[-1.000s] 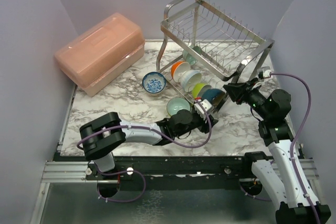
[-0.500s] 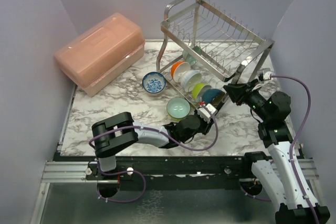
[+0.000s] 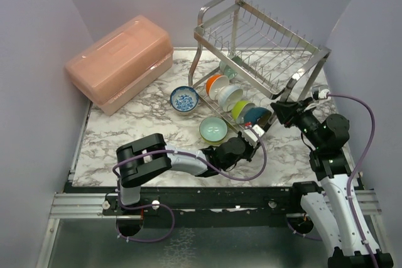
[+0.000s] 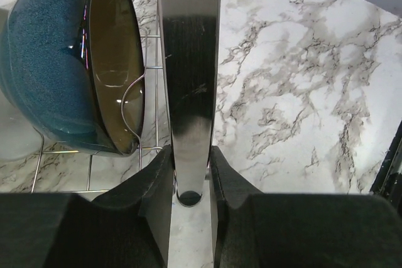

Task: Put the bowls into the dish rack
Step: Adjust the dish rack at the center of the board.

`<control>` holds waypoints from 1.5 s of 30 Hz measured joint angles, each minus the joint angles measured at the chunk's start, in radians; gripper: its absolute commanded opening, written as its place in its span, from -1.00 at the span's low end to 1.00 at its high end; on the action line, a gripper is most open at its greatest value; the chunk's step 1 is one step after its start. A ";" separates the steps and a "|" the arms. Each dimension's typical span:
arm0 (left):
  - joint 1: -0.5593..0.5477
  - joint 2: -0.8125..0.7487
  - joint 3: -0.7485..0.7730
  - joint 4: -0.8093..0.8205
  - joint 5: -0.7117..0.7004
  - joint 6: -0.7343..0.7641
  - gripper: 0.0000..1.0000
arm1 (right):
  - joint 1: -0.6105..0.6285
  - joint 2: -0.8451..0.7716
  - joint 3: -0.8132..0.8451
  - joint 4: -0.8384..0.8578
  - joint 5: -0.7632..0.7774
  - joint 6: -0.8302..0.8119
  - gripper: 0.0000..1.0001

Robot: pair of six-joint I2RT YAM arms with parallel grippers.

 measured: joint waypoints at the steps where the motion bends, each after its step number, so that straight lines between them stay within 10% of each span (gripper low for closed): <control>1: 0.000 0.005 0.004 0.000 0.004 -0.001 -0.92 | 0.000 -0.005 0.000 -0.006 0.005 0.000 -0.98; 34: 0.097 0.005 0.012 -0.015 0.328 -0.069 -1.00 | 0.000 -0.124 -0.034 -0.070 0.102 0.013 -0.98; 45: 0.161 -0.116 -0.084 -0.060 0.436 -0.019 0.29 | 0.011 -0.095 -0.033 -0.037 0.046 0.045 -0.98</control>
